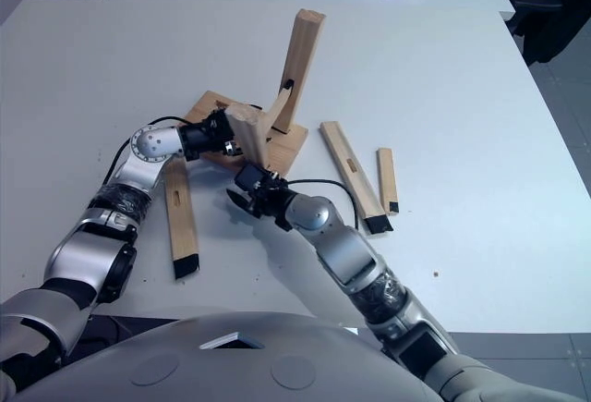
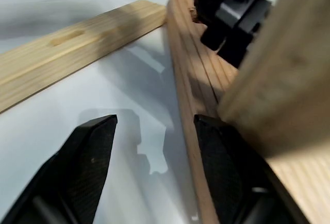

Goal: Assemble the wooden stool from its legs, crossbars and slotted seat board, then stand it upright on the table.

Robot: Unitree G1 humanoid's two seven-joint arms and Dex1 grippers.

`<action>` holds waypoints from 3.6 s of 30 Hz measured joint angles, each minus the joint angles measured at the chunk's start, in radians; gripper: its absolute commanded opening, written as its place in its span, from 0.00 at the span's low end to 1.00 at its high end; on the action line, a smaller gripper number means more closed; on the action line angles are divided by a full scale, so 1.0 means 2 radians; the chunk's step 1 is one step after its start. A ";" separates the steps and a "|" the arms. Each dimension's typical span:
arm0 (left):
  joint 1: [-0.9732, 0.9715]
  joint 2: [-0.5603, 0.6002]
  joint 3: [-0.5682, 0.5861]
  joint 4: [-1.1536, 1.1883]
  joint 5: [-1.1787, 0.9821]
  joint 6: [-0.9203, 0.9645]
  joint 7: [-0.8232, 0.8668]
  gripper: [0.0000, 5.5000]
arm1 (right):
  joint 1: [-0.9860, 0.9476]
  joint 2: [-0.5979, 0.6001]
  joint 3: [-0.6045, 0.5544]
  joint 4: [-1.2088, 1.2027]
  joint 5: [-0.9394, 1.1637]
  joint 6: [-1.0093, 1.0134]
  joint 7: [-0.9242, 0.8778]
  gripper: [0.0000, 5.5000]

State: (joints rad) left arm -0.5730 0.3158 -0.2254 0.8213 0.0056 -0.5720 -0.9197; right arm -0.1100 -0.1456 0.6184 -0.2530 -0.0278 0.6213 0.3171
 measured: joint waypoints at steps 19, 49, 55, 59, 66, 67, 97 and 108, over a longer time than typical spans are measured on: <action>-0.006 -0.002 0.022 -0.010 -0.013 0.051 0.001 0.62 | 0.012 0.027 -0.081 -0.054 -0.019 -0.008 -0.041 0.50; -0.184 0.042 -0.078 0.249 0.243 -0.027 0.252 0.62 | 0.008 -0.059 -0.158 -0.226 0.051 0.067 0.040 0.50; -0.172 0.057 -0.061 0.243 0.192 -0.085 0.120 0.62 | 0.006 -0.067 -0.195 -0.250 0.062 0.088 0.030 0.50; -0.155 0.052 -0.036 0.232 0.140 -0.096 0.026 0.62 | 0.016 -0.078 -0.207 -0.256 0.065 0.090 0.029 0.50; -0.096 0.061 -0.015 0.144 0.049 -0.101 -0.145 0.62 | 0.041 -0.111 -0.223 -0.264 0.073 0.091 0.036 0.50; -0.083 0.064 -0.015 0.122 0.035 -0.095 -0.167 0.62 | 0.044 -0.114 -0.228 -0.265 0.073 0.091 0.036 0.50; -0.142 0.057 -0.046 0.196 0.157 -0.029 0.191 0.62 | 0.067 -0.160 -0.152 -0.197 0.052 0.106 0.045 0.50; -0.152 0.052 -0.064 0.234 0.197 -0.074 0.210 0.62 | 0.076 -0.160 -0.138 -0.199 0.052 0.116 0.040 0.50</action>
State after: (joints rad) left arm -0.8764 0.4207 -0.3535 1.2895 0.3996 -0.7209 -0.5004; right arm 0.0411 -0.4653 0.3415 -0.6511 0.0763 0.8527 0.3970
